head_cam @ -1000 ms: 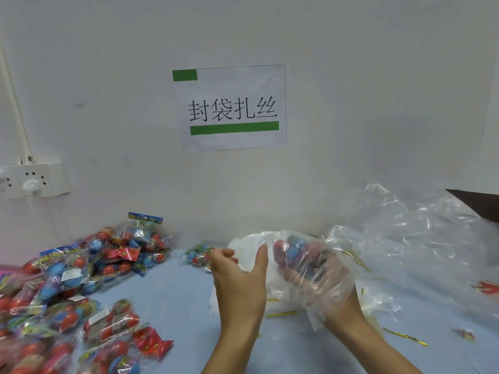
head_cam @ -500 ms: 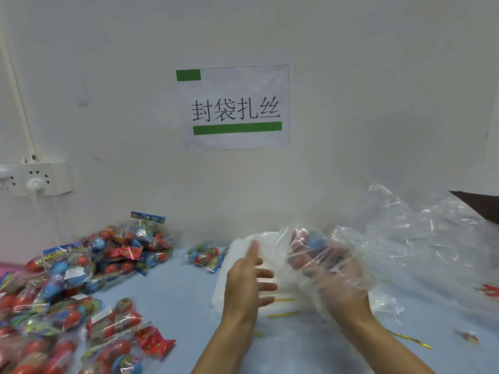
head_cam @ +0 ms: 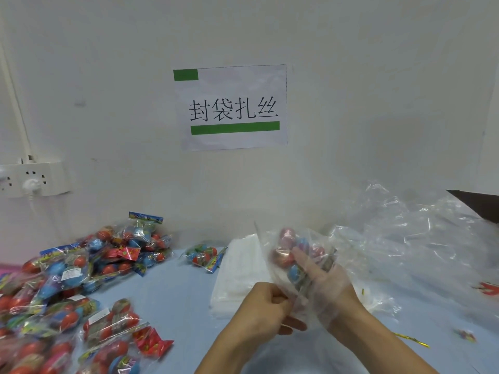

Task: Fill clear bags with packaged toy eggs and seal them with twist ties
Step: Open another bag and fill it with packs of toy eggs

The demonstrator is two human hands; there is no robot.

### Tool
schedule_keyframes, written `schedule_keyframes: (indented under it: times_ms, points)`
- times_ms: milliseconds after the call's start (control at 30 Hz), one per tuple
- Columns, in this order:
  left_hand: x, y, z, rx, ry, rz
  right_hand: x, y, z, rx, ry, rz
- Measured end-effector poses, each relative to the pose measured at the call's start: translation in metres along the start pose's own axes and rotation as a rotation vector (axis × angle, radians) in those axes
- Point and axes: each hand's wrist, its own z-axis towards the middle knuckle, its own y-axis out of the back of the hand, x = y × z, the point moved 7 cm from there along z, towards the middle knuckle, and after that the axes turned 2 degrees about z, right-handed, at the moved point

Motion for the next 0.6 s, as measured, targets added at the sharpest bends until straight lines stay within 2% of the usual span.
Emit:
schedule_keyframes:
  times_ms: [100, 167, 267, 367, 467, 600]
  points:
    - [0.002, -0.001, 0.003, -0.008, -0.001, 0.044, 0.004, 0.007, 0.006, 0.002, 0.059, 0.047]
    - [0.003, 0.005, 0.005, -0.108, -0.010, 0.063, 0.009, 0.016, 0.011, -0.036, 0.137, -0.008]
    - [-0.002, 0.030, 0.003, -0.425, -0.080, 0.057, 0.015, 0.022, 0.014, -0.068, 0.229, -0.141]
    - [-0.024, 0.050, -0.012, -0.707, -0.347, 0.176, 0.015, 0.020, 0.010, -0.011, 0.270, -0.218]
    - [-0.042, 0.044, -0.022, -0.774, -0.554, 0.474, 0.015, 0.009, 0.002, 0.084, 0.362, -0.398]
    - [-0.046, 0.031, -0.021, -0.750, -0.616, 0.732, 0.015, 0.007, -0.005, 0.096, 0.395, -0.425]
